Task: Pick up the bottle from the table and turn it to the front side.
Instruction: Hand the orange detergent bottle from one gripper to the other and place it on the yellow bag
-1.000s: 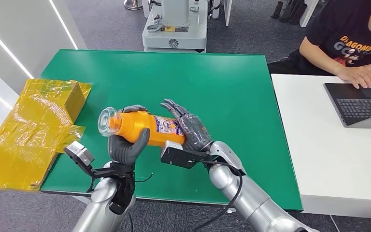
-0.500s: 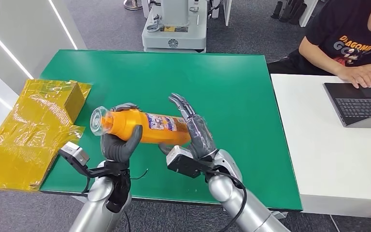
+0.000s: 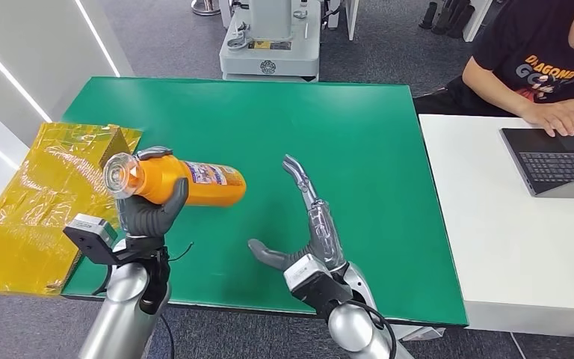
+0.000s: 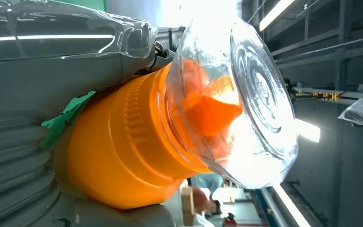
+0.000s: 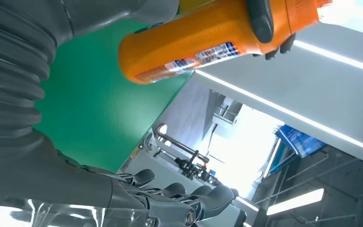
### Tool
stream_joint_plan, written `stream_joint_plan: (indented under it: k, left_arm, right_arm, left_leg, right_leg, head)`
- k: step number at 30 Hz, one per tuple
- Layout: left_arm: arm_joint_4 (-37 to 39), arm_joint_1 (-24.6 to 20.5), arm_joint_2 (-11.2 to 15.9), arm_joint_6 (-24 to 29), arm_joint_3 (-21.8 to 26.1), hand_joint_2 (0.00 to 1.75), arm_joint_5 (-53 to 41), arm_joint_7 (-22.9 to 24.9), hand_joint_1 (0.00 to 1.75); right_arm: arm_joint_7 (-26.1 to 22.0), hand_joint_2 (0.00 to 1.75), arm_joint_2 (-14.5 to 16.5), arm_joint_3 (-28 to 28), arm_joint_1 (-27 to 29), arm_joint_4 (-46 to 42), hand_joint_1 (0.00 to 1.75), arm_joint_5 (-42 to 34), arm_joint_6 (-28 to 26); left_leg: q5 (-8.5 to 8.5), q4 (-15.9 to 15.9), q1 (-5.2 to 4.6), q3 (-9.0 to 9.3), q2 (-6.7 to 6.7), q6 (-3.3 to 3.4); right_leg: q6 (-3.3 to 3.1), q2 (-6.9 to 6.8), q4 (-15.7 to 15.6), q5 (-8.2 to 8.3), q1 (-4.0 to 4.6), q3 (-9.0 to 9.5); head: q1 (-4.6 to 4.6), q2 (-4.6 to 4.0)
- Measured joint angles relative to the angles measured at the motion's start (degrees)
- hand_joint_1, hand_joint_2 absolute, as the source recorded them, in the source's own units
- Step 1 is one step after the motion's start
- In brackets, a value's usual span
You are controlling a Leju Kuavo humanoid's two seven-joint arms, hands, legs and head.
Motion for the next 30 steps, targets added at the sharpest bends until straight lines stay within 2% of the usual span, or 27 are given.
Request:
stream_joint_plan:
  k: [4, 7, 11, 14, 20, 25, 30]
  left_arm:
    - [-0.4, -0.3, 1.5, 0.5, 0.8, 1.75, -2.5, 0.4, 1.75]
    - [-1.1, -0.6, 4.1, -0.1, 0.8, 1.75, -8.7, 2.7, 1.75]
    - [-1.4, -3.2, 11.7, -4.0, 0.8, 1.75, -19.7, 7.3, 1.75]
    - [-1.2, -5.7, 17.5, -5.4, 0.9, 1.75, -23.9, 9.0, 1.75]
    - [-0.9, -9.2, 25.6, -5.5, 0.9, 1.75, -28.7, 11.5, 1.75]
    - [0.7, -13.9, 34.4, -7.6, 0.5, 1.75, -34.4, 13.5, 1.75]
    - [4.0, -19.9, 40.7, -10.1, -3.3, 1.75, -43.8, 14.8, 1.75]
  right_arm:
    - [-0.1, 1.75, -0.3, 0.0, 1.0, -1.9, 0.0, -0.2, -0.1]
    - [-0.4, 1.75, -0.5, -0.3, 2.3, -3.4, 0.0, -0.3, -0.6]
    - [-0.9, 1.75, -1.3, -1.4, 4.8, -6.0, 0.0, -0.6, -1.4]
    - [-1.2, 1.75, -1.7, -2.2, 6.3, -7.5, 0.0, -0.7, -1.5]
    - [-1.6, 1.75, -2.1, -3.2, 7.7, -9.1, 0.0, -0.9, -1.5]
    - [-3.1, 1.75, -2.2, -5.3, 9.4, -11.8, 0.0, -3.0, -1.6]
    - [-3.4, 1.75, -2.2, -6.3, 9.7, -14.3, 0.0, -3.6, -1.9]
  left_leg:
    - [0.0, 0.0, 0.0, 0.0, 0.01, 0.0]
    - [0.0, 0.0, 0.0, 0.0, 0.01, 0.0]
    - [0.01, 0.0, 0.03, 0.01, 0.05, -0.02]
    - [0.03, 0.0, 0.05, 0.01, 0.08, -0.05]
    - [0.05, 0.0, 0.08, 0.01, 0.15, -0.08]
    - [0.04, 0.0, 0.09, 0.0, 0.18, -0.11]
    - [0.04, 0.0, 0.09, 0.01, 0.21, -0.12]
  right_leg:
    - [0.0, 0.0, 0.0, 0.0, 0.0, 0.0]
    - [-0.01, 0.01, 0.0, -0.01, 0.0, -0.01]
    - [-0.03, 0.07, 0.0, -0.01, 0.02, -0.05]
    - [-0.05, 0.12, 0.1, -0.02, 0.04, -0.08]
    - [-0.07, 0.18, 0.1, -0.02, 0.06, -0.09]
    - [-0.08, 0.22, 0.1, -0.02, 0.07, -0.13]
    - [-0.09, 0.25, 0.1, -0.01, 0.07, -0.13]
  head:
    - [0.01, 0.0]
    - [0.01, 0.0]
    - [0.01, 0.0]
    - [0.0, 0.0]
    - [0.01, 0.0]
    - [0.01, 0.0]
    - [0.03, 0.0]
